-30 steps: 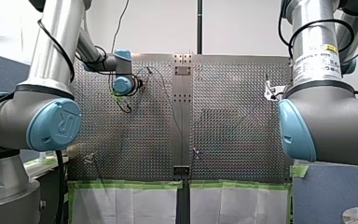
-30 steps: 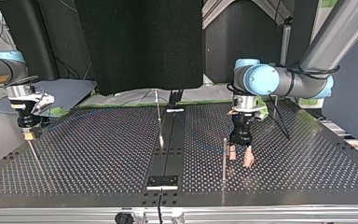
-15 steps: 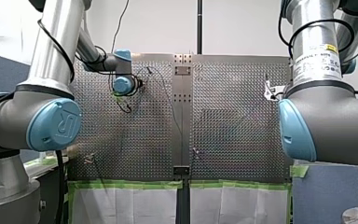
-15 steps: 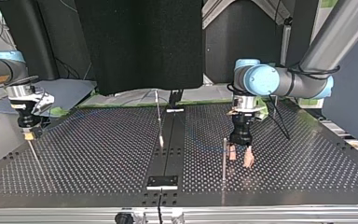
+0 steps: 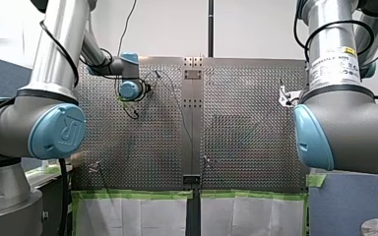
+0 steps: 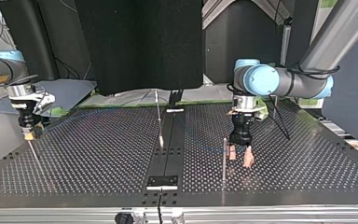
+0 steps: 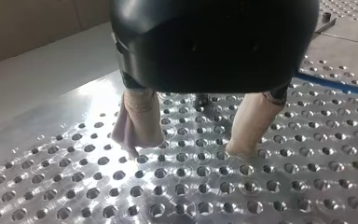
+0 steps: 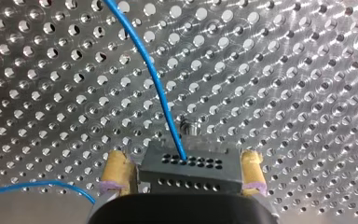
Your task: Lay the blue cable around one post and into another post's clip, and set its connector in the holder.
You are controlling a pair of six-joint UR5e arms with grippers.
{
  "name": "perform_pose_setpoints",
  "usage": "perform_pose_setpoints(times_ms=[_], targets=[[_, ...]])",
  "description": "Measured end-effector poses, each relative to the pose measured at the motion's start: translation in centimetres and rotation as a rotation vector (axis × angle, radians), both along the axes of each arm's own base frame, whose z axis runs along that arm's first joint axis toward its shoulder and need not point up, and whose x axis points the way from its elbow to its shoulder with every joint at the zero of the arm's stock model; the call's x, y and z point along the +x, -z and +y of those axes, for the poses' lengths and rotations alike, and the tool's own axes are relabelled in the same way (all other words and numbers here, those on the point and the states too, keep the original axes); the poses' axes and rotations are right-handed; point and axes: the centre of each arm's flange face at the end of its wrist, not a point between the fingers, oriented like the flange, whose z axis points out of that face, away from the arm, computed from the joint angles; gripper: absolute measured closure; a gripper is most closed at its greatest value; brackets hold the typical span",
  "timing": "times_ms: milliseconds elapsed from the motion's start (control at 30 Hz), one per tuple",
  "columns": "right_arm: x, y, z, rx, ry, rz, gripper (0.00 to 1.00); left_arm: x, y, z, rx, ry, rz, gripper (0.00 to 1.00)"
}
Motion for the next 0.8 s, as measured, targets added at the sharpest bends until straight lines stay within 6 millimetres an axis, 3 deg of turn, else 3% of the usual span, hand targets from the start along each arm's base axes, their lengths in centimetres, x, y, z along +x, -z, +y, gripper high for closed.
perform_pose_setpoints(times_ms=[800], targets=[[-0.27, -0.44, -0.46, -0.019, 0.006, -0.055, 0.00, 0.03, -0.04, 0.01, -0.001, 0.001, -0.003, 0.00]])
